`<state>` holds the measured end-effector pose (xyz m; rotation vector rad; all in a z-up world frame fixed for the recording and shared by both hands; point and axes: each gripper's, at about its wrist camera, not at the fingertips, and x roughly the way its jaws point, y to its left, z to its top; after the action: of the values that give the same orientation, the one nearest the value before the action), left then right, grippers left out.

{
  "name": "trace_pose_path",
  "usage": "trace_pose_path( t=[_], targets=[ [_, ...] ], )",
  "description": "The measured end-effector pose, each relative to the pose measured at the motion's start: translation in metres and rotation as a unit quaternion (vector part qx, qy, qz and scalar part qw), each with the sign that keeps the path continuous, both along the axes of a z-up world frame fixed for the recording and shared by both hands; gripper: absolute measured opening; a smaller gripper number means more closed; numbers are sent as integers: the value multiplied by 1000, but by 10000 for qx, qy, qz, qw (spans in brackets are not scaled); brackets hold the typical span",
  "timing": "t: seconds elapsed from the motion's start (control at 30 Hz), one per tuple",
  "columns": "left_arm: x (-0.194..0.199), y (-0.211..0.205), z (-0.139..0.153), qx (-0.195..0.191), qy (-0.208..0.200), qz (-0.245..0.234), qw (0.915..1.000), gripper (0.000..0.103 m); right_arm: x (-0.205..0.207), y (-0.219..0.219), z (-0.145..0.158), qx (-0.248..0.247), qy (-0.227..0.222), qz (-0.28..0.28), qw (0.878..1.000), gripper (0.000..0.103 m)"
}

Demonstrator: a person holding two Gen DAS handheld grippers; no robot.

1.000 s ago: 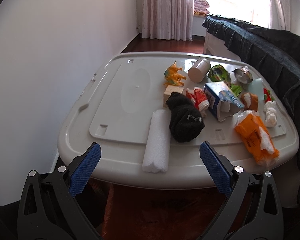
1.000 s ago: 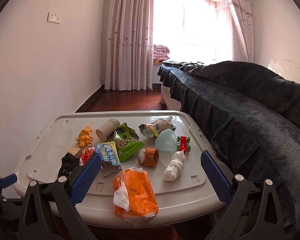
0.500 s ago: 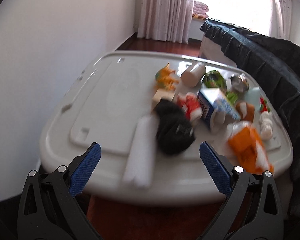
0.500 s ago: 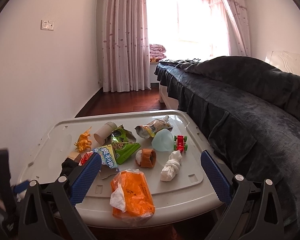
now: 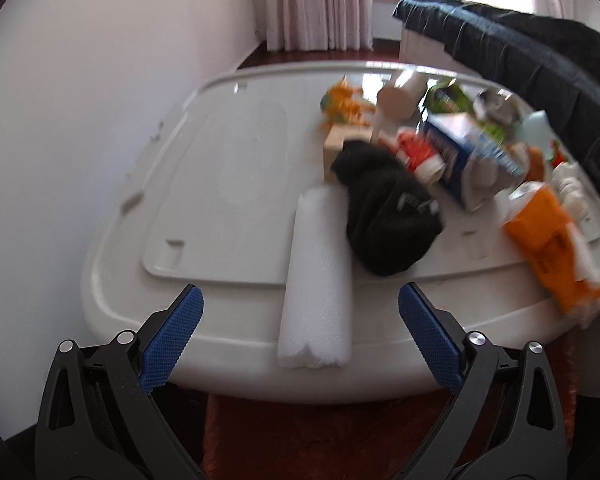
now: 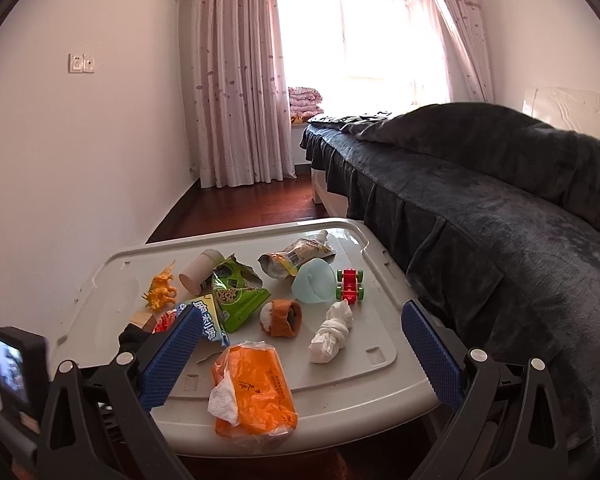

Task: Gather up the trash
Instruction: 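Grasp the white foam roll with the left gripper while the right grasps the orange bag, then lower both held items into the orange bin and open both grippers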

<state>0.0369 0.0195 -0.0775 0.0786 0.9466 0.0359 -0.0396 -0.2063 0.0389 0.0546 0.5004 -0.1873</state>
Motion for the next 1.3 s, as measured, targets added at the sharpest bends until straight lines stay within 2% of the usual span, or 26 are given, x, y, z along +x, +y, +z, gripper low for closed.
trace_pose_path(
  t=[0.07, 0.1, 0.13, 0.17, 0.2, 0.23, 0.4, 0.53, 0.6, 0.67, 0.77, 0.97, 1.0, 1.07, 1.1, 1.13, 1.17, 1.23, 1.3],
  targets=[
    [5, 1, -7, -20, 24, -53, 10000, 77, -1, 3, 1, -177, -47, -23, 9998, 98],
    [7, 1, -10, -53, 68, -94, 9999, 66, -1, 4, 1, -243, -59, -33, 9997, 98],
    [6, 3, -10, -152, 42, -106, 9998, 62, -1, 4, 0, -257, -60, -27, 9996, 98],
    [4, 7, -8, -355, -36, -151, 9992, 51, -1, 4, 0, -240, -50, -15, 9997, 98],
    [3, 7, -8, -398, -61, -168, 9990, 47, 0, 4, 0, -230, -41, -14, 9997, 98],
    [1, 7, -6, -391, -81, -182, 9990, 34, 0, 3, 0, -222, -32, -17, 9997, 98],
    [-7, 17, 8, -536, -210, -51, 9983, 29, 0, 0, -5, -332, -19, -27, 9994, 98],
    [-22, 24, 28, -625, -368, -71, 9973, 29, -1, 3, -26, -825, 4, 96, 9965, 98],
    [-34, 24, 38, -678, -480, -157, 9964, 29, 4, 12, -42, -966, 251, 270, 9946, 98],
    [-44, 20, 44, -731, -528, -291, 9955, 29, 12, 25, -60, -819, 658, 527, 9931, 98],
    [-60, 13, 51, -814, -574, -534, 9936, 29, 20, 44, -73, -806, 755, 650, 9918, 98],
    [-76, 9, 53, -923, -568, -713, 9916, 29, 46, 68, -101, -1198, 1070, 725, 9843, 98],
    [-78, 10, 53, -956, -558, -725, 9912, 29, 51, 68, -105, -1195, 1135, 739, 9835, 95],
    [-81, 10, 53, -956, -544, -757, 9910, 29, 60, 64, -112, -984, 1348, 877, 9821, 75],
    [-83, 11, 53, -963, -542, -772, 9909, 29, 64, 59, -116, -787, 1513, 968, 9806, 56],
    [-87, 11, 54, -979, -550, -777, 9906, 29, 67, 54, -120, -652, 1642, 955, 9796, 40],
    [-89, 11, 54, -983, -546, -784, 9906, 29, 66, 51, -120, -615, 1611, 916, 9808, 40],
    [-95, 10, 55, -989, -525, -816, 9903, 29, 61, 45, -115, -442, 1567, 931, 9823, 29],
    [-103, 9, 55, -1015, -472, -876, 9898, 29, 51, 43, -106, -360, 1545, 994, 9823, 26]
  ],
)
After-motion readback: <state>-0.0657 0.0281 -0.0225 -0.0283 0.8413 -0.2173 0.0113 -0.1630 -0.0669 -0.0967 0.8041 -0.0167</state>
